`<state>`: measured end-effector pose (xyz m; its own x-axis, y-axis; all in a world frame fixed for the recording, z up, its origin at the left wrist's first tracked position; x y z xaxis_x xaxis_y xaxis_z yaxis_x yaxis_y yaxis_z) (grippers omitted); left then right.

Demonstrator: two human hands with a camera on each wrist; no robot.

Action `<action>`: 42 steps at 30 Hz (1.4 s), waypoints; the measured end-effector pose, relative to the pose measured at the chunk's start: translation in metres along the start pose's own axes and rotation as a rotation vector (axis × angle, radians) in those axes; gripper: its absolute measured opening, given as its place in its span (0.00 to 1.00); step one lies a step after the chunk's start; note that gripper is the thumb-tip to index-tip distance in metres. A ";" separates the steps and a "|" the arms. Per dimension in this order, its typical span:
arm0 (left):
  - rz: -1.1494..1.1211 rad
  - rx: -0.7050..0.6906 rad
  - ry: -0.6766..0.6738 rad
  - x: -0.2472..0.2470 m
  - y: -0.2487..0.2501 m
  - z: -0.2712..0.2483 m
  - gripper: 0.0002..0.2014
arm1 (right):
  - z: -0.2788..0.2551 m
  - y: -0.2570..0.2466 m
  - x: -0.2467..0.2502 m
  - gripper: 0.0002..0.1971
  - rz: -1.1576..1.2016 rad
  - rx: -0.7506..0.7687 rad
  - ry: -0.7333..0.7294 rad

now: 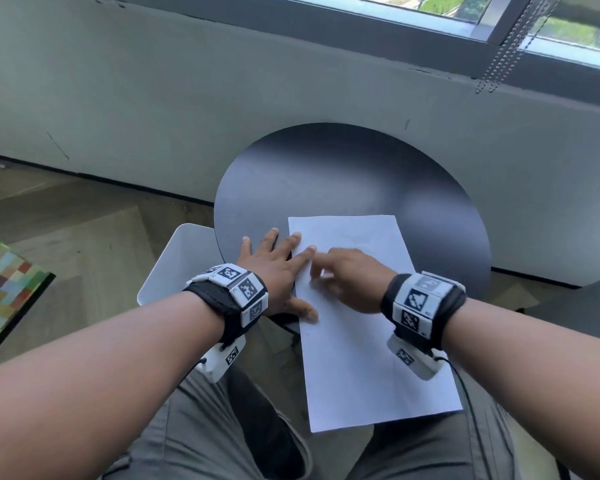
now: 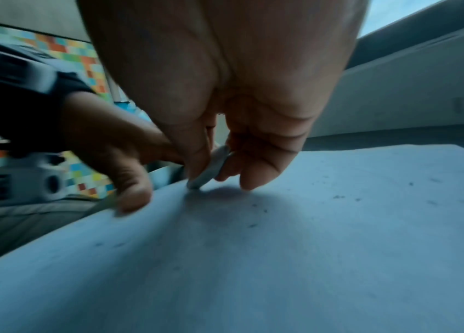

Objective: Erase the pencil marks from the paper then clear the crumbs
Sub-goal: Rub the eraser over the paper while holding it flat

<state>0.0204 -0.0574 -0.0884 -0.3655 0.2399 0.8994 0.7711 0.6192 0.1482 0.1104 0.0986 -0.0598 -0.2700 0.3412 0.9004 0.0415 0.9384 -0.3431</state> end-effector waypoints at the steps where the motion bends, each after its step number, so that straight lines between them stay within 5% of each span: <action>1: -0.002 0.001 -0.007 0.001 0.001 0.000 0.62 | -0.006 -0.002 -0.001 0.07 -0.008 0.055 -0.071; 7: 0.025 0.020 -0.041 0.007 0.005 -0.001 0.61 | 0.010 0.020 0.011 0.09 0.005 -0.100 0.108; 13: 0.016 0.024 -0.073 0.009 0.007 -0.001 0.61 | -0.015 0.008 0.001 0.07 -0.043 0.094 -0.123; 18: 0.040 0.029 -0.072 0.010 0.007 0.000 0.61 | 0.009 0.020 0.005 0.10 0.010 -0.176 0.139; 23: 0.028 0.037 -0.082 0.012 0.010 0.000 0.61 | -0.019 -0.004 -0.010 0.07 0.012 0.059 -0.074; 28: 0.083 0.047 -0.085 0.018 0.016 0.002 0.60 | 0.002 0.035 0.009 0.09 0.016 -0.348 0.158; 33: 0.113 0.038 -0.090 0.021 0.017 0.004 0.60 | -0.026 -0.004 -0.016 0.11 -0.001 -0.076 0.004; 38: 0.132 0.049 -0.112 0.025 0.021 0.004 0.59 | -0.012 0.031 0.006 0.10 0.043 -0.368 0.116; 42: 0.143 0.050 -0.097 0.025 0.021 0.003 0.58 | -0.010 -0.001 -0.013 0.13 0.049 -0.229 0.054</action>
<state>0.0256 -0.0366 -0.0638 -0.3042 0.3976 0.8657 0.7927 0.6096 -0.0014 0.1235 0.0933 -0.0687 -0.2109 0.3831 0.8993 0.2715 0.9067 -0.3226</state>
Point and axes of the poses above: each hand's wrist, its own z-axis towards the middle knuckle, its own x-axis out of the back of the hand, y = z × x, the point moved 1 cm from there along z, towards the middle knuckle
